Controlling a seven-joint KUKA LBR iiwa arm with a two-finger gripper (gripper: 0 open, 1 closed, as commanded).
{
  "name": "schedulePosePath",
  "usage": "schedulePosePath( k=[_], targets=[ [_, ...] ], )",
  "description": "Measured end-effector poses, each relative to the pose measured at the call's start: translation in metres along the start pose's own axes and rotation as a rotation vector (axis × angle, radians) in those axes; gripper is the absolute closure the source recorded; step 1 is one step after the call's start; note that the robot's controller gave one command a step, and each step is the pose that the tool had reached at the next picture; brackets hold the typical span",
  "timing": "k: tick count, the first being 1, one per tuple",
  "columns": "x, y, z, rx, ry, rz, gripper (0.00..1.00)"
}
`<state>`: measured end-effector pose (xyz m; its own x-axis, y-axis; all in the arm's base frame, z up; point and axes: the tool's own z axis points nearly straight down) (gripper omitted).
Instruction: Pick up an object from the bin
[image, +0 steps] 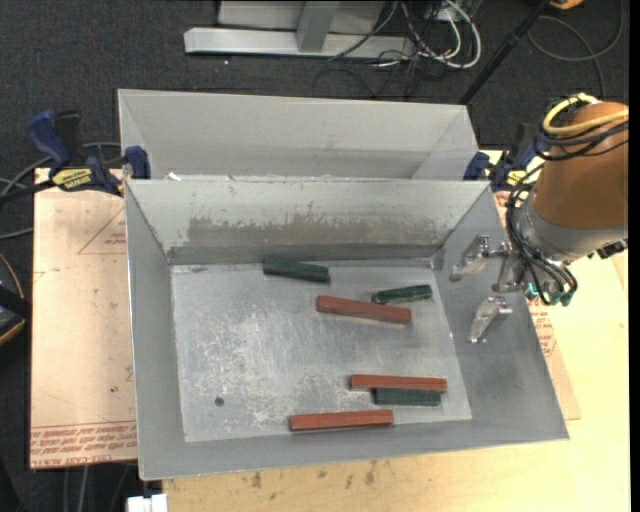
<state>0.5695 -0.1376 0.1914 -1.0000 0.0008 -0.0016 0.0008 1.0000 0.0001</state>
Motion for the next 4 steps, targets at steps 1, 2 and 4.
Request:
schedulePosePath(
  k=[1,2,4],
  targets=[
    [-0.017,0.013,0.052,0.002,-0.008,-0.037,0.0],
    [-0.036,0.016,0.108,0.0,-0.008,-0.011,0.0],
    [-0.037,0.017,0.106,0.002,-0.009,-0.011,0.0]
  ],
)
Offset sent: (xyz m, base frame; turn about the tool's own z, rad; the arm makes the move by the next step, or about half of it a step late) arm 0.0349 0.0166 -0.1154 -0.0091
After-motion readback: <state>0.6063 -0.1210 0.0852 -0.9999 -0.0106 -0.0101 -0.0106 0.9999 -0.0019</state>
